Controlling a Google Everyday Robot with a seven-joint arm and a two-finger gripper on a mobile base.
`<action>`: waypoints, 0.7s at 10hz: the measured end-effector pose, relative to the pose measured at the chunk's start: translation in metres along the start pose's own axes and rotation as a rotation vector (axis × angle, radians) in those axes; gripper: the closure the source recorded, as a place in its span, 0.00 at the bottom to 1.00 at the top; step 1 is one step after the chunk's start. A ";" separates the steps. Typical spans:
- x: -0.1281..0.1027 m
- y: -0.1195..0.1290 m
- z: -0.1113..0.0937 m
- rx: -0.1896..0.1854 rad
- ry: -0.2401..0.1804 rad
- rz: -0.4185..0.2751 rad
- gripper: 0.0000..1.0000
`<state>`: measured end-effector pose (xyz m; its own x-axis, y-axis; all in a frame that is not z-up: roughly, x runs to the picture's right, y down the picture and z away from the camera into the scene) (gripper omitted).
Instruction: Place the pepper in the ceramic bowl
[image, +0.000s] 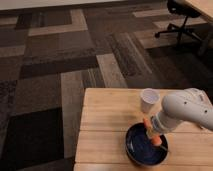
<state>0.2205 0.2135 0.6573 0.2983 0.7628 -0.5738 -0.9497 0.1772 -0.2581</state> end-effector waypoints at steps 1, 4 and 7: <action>0.000 0.000 0.000 0.000 0.000 0.000 0.55; 0.000 0.000 0.000 0.000 0.000 0.000 0.21; 0.001 0.000 0.001 -0.001 0.002 0.000 0.20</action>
